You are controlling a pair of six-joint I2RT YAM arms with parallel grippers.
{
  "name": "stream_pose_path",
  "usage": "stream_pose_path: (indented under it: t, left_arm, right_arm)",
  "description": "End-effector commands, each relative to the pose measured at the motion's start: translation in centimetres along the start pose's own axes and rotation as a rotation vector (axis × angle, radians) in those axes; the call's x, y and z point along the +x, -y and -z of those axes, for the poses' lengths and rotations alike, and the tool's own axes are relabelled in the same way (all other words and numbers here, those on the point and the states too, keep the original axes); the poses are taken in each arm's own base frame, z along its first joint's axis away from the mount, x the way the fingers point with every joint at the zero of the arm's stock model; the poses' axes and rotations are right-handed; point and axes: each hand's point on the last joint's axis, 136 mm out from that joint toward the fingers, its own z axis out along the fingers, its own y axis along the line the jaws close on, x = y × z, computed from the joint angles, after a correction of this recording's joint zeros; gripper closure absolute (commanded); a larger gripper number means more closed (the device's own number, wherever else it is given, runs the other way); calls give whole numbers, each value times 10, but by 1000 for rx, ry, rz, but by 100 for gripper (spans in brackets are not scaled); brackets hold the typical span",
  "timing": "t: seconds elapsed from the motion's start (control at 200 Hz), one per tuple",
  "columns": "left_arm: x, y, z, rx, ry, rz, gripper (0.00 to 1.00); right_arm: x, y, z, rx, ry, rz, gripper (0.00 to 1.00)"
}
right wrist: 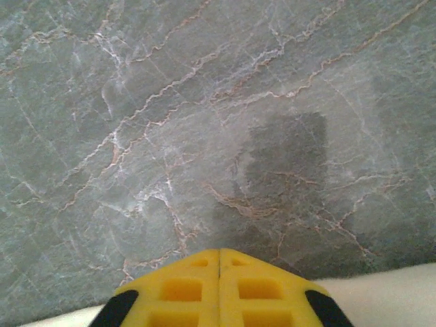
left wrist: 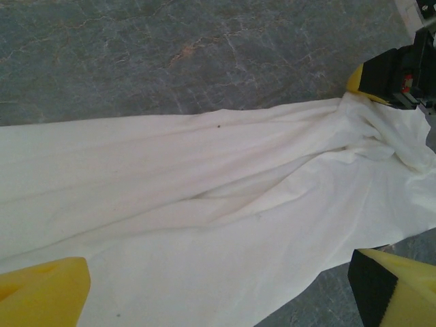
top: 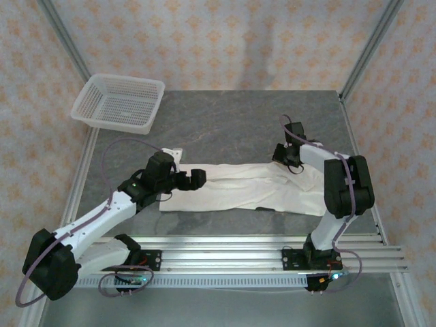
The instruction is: Fold the inside-out t-shirt
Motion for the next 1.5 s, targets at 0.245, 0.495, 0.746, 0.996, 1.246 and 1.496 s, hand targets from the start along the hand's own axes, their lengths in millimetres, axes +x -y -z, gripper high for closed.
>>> stream_pose_path:
  t: [0.245,0.495,0.746,0.996,1.246,1.496]
  left_arm:
    - [4,-4,-6,-24,-7,-10,1]
    - [4,-5,-6,-33,-10,-9,1]
    - [6,-9,-9,-43,-10,0,1]
    - [9,-8,-14,-43,-32,-1,1]
    - [8,-5,-10,-39,-31,16,3]
    - [13,-11,-6,-62,-28,13,3]
  right_arm:
    - [-2,-11,38,-60,49,-30,100]
    - [27,-10,47,-90,1,-84,100]
    - [127,-9,59,-135,-52,-254,91]
    - [89,18,118,-42,182,-250,54]
    - [22,67,82,89,167,-358,58]
    - [45,48,48,11,-101,-249,91]
